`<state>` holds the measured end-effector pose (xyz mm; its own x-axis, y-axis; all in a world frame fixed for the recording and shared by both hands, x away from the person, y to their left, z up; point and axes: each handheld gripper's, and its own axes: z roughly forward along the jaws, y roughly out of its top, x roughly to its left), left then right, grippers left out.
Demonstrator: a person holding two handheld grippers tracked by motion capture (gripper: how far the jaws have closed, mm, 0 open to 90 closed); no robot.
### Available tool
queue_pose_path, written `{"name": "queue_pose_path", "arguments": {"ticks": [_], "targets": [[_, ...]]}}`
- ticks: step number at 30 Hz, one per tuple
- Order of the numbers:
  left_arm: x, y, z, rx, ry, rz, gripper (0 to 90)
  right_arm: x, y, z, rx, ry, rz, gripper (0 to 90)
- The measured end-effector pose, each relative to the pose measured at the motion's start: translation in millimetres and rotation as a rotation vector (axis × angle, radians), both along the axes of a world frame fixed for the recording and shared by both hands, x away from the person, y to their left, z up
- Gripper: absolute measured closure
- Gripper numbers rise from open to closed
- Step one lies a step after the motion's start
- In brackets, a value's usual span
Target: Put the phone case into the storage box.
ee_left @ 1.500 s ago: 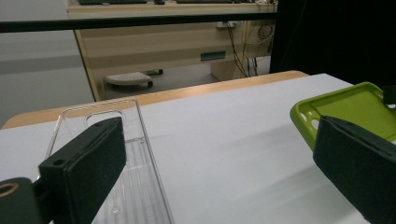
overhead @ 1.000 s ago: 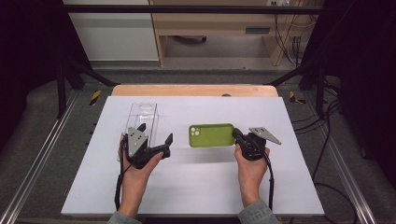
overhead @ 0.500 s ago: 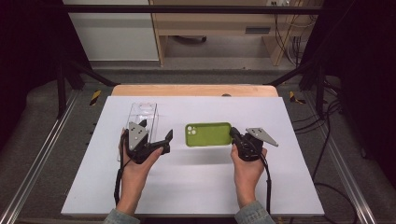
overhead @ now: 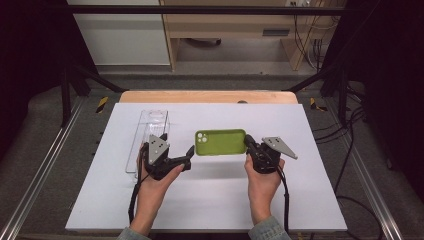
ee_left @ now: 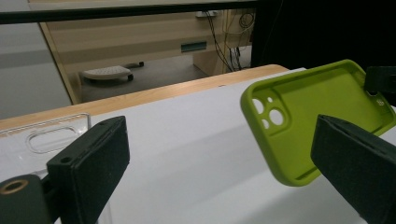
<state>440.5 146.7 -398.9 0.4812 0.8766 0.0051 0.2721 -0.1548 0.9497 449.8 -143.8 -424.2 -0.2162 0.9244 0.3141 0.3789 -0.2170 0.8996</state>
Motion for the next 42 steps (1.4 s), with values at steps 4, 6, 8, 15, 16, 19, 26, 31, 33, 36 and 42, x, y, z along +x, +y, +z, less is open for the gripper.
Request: {"name": "queue_pose_path", "arguments": {"ticks": [4, 6, 8, 15, 16, 19, 26, 31, 33, 36, 42], "targets": [[-0.3, -6.4, -1.3, -0.004, 0.003, -0.006, 6.5, -1.7, 2.3, 1.0, 0.001, -0.01, -0.001, 88.2], [-0.6, -9.2, -1.9, -0.004, 0.001, -0.007, 7.4, -2.4, 2.8, 1.3, 0.002, -0.013, 0.0, 88.2], [-0.9, -11.3, -2.0, -0.002, -0.002, -0.006, 11.1, -3.9, 4.5, 2.2, 0.002, -0.024, 0.001, 88.3], [-0.3, -15.5, -2.9, 0.003, 0.005, -0.025, 25.1, -6.1, 7.8, 4.2, -0.004, -0.046, 0.006, 88.3], [-0.3, -15.9, -3.1, 0.003, 0.009, -0.031, 33.9, -7.2, 8.7, 4.4, -0.009, -0.058, 0.004, 88.3], [-0.8, -17.6, -3.4, 0.01, 0.019, -0.038, 42.0, -9.2, 10.1, 5.3, -0.012, -0.078, 0.003, 88.2], [-2.9, -20.8, -2.7, 0.011, 0.034, -0.045, 58.7, -11.2, 13.5, 5.8, -0.013, -0.092, 0.009, 88.2], [-3.2, -20.7, -3.3, 0.018, 0.047, -0.035, 64.1, -12.0, 14.5, 5.8, -0.01, -0.095, 0.01, 88.2], [-3.3, -20.9, -3.5, 0.022, 0.053, -0.031, 67.0, -12.5, 14.9, 5.2, -0.013, -0.096, 0.01, 88.2], [-2.7, -19.9, -3.8, 0.008, 0.069, -0.022, 68.9, -12.9, 15.1, 4.8, -0.015, -0.098, 0.009, 88.2], [-0.7, -17.5, -4.9, -0.024, 0.089, 0.0, 75.0, -15.2, 16.5, 3.8, -0.019, -0.101, 0.009, 88.2]]}}
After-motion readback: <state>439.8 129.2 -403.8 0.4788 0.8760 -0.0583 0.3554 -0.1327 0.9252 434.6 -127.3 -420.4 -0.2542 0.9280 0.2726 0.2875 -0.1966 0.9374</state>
